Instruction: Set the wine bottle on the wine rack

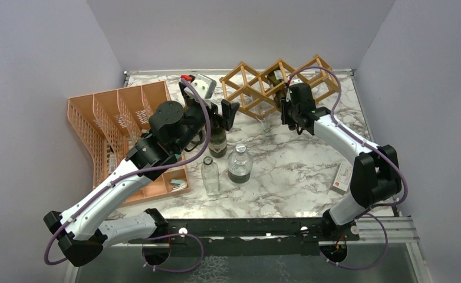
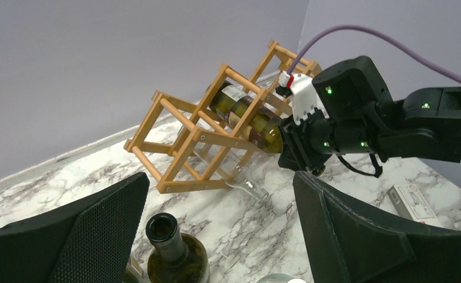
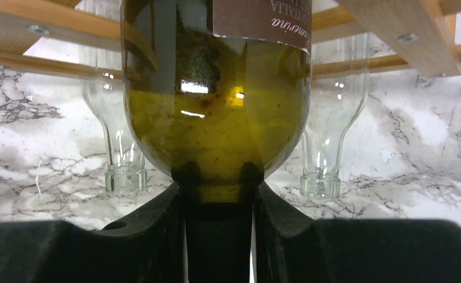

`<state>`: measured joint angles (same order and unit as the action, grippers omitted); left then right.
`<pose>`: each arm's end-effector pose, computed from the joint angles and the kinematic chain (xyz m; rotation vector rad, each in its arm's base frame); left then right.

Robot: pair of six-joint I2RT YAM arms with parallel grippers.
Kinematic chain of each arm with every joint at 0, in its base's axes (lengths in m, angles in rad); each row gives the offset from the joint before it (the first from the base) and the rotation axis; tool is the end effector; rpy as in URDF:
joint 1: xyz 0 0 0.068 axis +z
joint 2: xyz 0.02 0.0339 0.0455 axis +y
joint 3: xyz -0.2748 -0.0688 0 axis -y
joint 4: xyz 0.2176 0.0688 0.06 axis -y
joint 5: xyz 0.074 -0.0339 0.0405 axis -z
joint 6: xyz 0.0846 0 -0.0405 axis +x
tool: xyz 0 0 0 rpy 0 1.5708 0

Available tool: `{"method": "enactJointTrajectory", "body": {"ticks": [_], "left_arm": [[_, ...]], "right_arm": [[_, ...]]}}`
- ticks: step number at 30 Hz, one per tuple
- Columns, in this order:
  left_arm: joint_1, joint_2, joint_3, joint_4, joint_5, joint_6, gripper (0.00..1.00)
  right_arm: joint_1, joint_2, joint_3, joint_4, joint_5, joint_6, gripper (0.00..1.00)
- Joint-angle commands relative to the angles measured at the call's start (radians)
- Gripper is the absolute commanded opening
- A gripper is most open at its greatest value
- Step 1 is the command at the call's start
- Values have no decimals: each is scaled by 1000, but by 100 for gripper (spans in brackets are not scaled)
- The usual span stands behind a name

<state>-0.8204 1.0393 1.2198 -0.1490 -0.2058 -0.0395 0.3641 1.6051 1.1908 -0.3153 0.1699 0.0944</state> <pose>0.1768 -0.1643 0.4534 0.4385 1.5006 -0.5228 0.3509 0.1184 0.2506 -0.2211 2.2773 0.0428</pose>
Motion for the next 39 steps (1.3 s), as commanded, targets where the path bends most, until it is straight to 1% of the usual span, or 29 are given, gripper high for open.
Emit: {"method": "enactJointTrajectory", "body": {"ticks": [1, 2, 4, 11, 21, 27, 29, 31, 34, 37, 39], "left_arm": [[-2, 4, 28, -21, 25, 10, 99], [-3, 4, 28, -20, 24, 10, 99], [-2, 7, 30, -22, 22, 11, 99], [-3, 11, 40, -37, 18, 11, 99], [-3, 7, 33, -41, 11, 11, 99], [-2, -1, 26, -40, -11, 10, 99], [-3, -5, 24, -40, -17, 10, 99], [-2, -9, 19, -33, -24, 8, 99], [-3, -16, 4, -17, -35, 2, 99], [-2, -23, -8, -5, -51, 0, 99], [-3, -28, -11, -1, -69, 2, 99]], "right_arm": [[-2, 19, 86, 90, 37, -24, 34], [-3, 21, 89, 94, 40, -24, 39], [-2, 24, 94, 107, 39, -25, 45], [-2, 33, 124, 114, 45, -22, 52], [-3, -21, 97, 122, 49, -4, 53], [-2, -98, 125, 19, 43, 35, 55], [-2, -145, 122, -17, 0, 55, 56], [-2, -193, 107, -52, -85, 71, 59], [-2, -257, 86, -107, -246, 75, 60], [1, -321, 41, -114, -462, 53, 60], [14, -360, 6, -100, -551, 47, 60]]}}
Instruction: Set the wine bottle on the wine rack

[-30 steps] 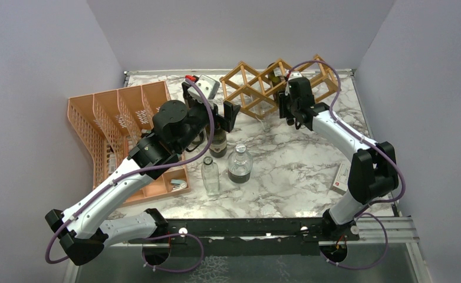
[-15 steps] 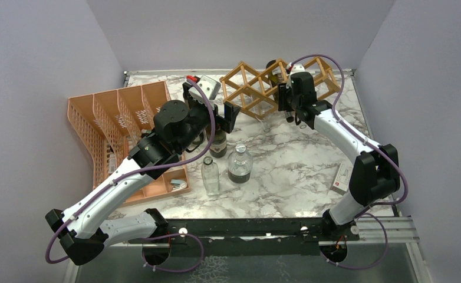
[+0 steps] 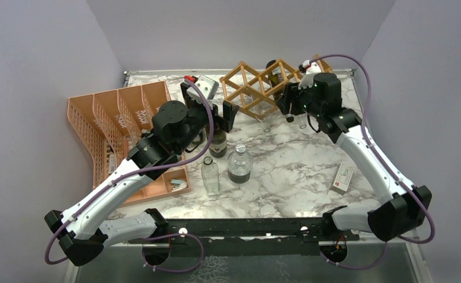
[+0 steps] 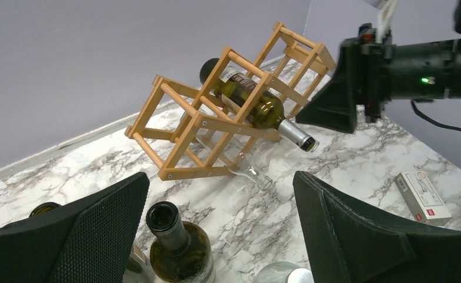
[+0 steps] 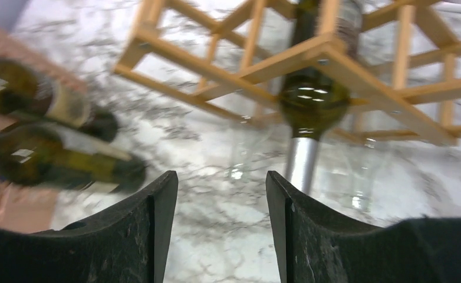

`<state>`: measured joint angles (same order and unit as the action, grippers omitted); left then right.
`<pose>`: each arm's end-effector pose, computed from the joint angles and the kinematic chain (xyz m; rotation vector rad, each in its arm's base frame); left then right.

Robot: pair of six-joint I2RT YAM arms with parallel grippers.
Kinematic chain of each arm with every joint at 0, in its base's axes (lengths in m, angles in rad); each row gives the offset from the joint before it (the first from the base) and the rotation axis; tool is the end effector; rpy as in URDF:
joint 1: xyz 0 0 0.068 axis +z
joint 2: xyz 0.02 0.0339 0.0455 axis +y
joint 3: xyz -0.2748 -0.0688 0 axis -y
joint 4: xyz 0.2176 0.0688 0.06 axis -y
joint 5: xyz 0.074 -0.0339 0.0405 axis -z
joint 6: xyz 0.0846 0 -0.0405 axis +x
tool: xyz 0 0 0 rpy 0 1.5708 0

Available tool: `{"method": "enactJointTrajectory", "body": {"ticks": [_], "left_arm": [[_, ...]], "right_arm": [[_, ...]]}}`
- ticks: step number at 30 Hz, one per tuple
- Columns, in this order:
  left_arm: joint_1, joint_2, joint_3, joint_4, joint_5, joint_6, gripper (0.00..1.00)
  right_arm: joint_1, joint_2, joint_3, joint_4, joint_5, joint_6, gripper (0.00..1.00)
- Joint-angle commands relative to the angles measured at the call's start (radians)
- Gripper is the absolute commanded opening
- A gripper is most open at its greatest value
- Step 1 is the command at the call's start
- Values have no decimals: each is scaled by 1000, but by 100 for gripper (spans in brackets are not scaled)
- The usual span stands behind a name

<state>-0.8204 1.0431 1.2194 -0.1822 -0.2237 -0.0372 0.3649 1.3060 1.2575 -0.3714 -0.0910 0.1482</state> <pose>0.1786 -0.1641 0.4472 0.4423 1.5358 -0.4943 0.2895 0.1188 0.3636 -0.2767 1.9944 0.4199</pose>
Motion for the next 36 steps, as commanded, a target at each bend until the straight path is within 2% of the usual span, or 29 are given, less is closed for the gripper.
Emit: {"method": "enactJointTrajectory", "body": {"ticks": [1, 4, 7, 16, 26, 30, 36], "left_arm": [[-3, -35, -11, 35, -61, 1, 99], [-2, -53, -16, 47, -91, 7, 99], [-3, -70, -25, 62, -116, 9, 99], [-2, -103, -41, 71, -157, 10, 99], [-3, -179, -49, 102, -269, 26, 99], [-3, -223, -48, 134, -295, 30, 99], [-3, -256, -46, 141, -307, 34, 99]], "right_arm": [[24, -80, -77, -33, -326, -9, 60], [73, -131, -118, 4, -410, -22, 60], [136, -160, -139, 27, -420, -39, 62], [367, -104, -93, 18, -216, -80, 62], [568, -37, 18, 19, -103, -131, 62], [625, -2, 37, 50, -150, -163, 62], [667, 47, 10, 138, -304, -199, 64]]}}
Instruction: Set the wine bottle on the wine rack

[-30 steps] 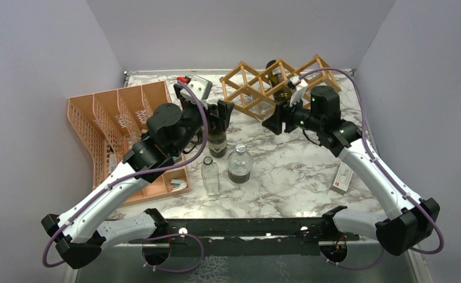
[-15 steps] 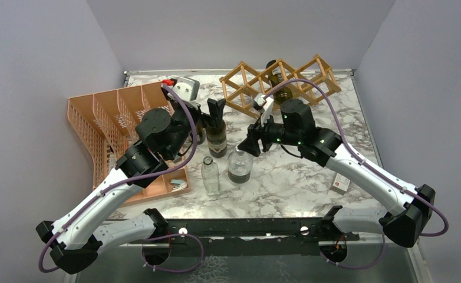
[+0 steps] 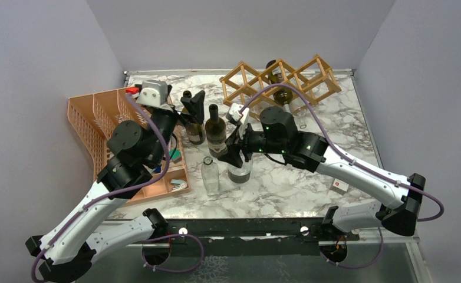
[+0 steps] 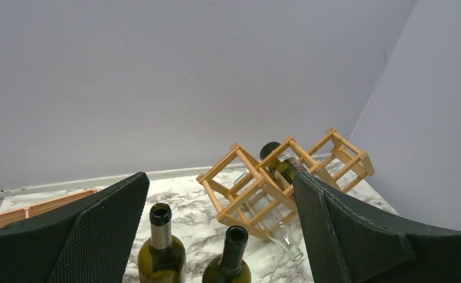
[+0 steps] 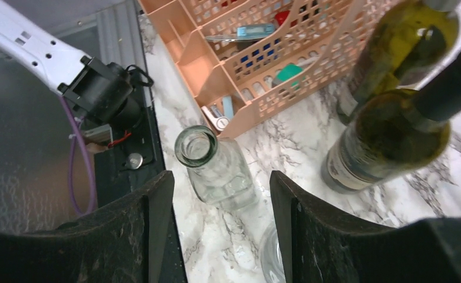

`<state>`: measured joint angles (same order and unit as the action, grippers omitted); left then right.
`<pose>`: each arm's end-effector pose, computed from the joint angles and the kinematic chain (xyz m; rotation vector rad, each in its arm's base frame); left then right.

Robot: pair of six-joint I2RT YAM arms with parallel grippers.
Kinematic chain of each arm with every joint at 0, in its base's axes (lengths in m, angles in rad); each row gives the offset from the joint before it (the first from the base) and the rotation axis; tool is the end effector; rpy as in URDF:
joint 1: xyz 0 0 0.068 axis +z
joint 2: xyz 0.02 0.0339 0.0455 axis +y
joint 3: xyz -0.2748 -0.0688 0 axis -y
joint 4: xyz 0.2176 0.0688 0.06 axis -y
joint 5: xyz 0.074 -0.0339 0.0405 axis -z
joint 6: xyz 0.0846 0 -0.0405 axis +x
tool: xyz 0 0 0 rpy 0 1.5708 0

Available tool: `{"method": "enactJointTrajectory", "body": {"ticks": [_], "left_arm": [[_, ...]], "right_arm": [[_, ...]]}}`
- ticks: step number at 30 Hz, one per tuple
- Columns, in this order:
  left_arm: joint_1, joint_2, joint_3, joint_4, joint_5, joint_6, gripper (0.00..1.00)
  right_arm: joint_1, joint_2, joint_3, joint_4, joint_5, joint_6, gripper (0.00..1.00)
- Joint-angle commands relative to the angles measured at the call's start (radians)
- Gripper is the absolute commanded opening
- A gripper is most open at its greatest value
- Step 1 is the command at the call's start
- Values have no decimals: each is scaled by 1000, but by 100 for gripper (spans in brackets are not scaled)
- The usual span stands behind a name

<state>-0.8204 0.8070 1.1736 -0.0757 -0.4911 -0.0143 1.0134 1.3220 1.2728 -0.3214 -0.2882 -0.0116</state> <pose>0.1341 -0.0854 0.4886 0.1037 1.3215 -0.3962 0.1474 0.2819 0.3729 -1.1738 1.6742 0.9276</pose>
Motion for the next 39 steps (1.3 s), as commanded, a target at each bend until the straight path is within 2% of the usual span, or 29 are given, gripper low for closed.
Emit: {"method": "enactJointTrajectory", "body": {"ticks": [1, 9, 14, 21, 23, 26, 30, 39], "left_arm": [[-3, -21, -1, 35, -41, 11, 99], [-3, -8, -2, 33, -35, 13, 99], [-3, -4, -3, 27, -35, 14, 99], [-2, -1, -5, 15, -31, 13, 99], [-3, 0, -6, 8, -27, 12, 99], [-3, 7, -8, -5, -8, 9, 99], [-3, 23, -8, -25, 25, 8, 99], [-3, 51, -39, -21, 148, 32, 99]], "right_arm": [[23, 38, -11, 109, -115, -37, 64], [47, 138, 4, 171, -130, -39, 65], [60, 166, -9, 197, -167, -81, 58], [78, 127, -67, 280, -115, -102, 19], [80, 96, -92, 297, -87, -103, 12], [81, 39, -125, 309, -56, -101, 6], [81, -37, -147, 250, -44, -91, 1], [82, -274, -213, 68, 15, -19, 1]]}}
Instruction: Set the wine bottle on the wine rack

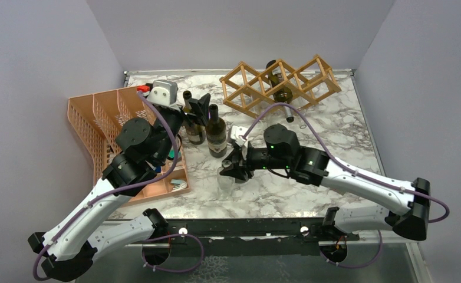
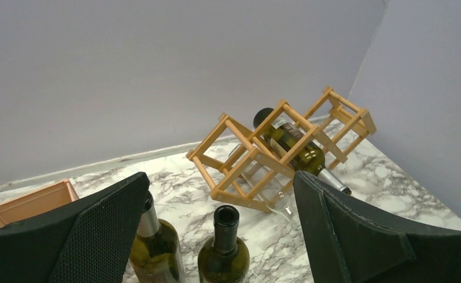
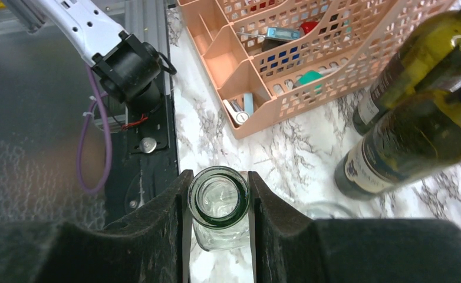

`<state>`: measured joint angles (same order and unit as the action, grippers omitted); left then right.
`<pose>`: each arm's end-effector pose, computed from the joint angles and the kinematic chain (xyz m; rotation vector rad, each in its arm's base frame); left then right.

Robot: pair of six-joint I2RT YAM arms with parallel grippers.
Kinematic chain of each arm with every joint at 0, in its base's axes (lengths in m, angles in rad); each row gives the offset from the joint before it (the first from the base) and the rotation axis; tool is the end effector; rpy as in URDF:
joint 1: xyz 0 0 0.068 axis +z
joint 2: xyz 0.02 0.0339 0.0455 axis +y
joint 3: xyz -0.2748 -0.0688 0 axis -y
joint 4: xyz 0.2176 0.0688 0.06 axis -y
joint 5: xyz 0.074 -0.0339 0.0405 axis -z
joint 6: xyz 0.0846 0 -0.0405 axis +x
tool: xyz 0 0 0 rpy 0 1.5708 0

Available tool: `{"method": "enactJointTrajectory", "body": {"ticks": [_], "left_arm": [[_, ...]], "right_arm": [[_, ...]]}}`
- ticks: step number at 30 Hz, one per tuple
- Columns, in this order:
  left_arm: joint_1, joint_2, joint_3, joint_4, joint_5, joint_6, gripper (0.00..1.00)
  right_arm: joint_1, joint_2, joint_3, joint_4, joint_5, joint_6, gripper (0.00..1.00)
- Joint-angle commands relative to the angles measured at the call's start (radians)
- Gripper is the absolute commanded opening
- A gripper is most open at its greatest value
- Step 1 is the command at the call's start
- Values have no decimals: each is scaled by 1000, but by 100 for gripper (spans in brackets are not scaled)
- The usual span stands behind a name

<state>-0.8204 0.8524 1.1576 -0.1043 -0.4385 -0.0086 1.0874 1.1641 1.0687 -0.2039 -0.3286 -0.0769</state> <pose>0.1464 -0.1044 0.4731 0.1948 1.3865 -0.3904 0.1064 0.2614 0.3595 -1.2804 1.5081 0.9863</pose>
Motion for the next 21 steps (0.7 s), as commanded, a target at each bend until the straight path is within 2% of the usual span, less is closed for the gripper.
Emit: {"method": "enactJointTrajectory", "body": {"ticks": [1, 7, 13, 21], "left_arm": [[-2, 9, -30, 11, 117, 33, 99], [-3, 12, -170, 147, 179, 47, 99], [-3, 78, -191, 213, 388, 32, 99], [-3, 139, -210, 266, 596, 48, 99]], "right_arm": [[7, -141, -11, -74, 70, 55, 1], [7, -261, -10, -232, 282, 117, 1], [8, -309, 42, -349, 635, 112, 1], [8, -337, 79, -279, 947, 118, 1]]}}
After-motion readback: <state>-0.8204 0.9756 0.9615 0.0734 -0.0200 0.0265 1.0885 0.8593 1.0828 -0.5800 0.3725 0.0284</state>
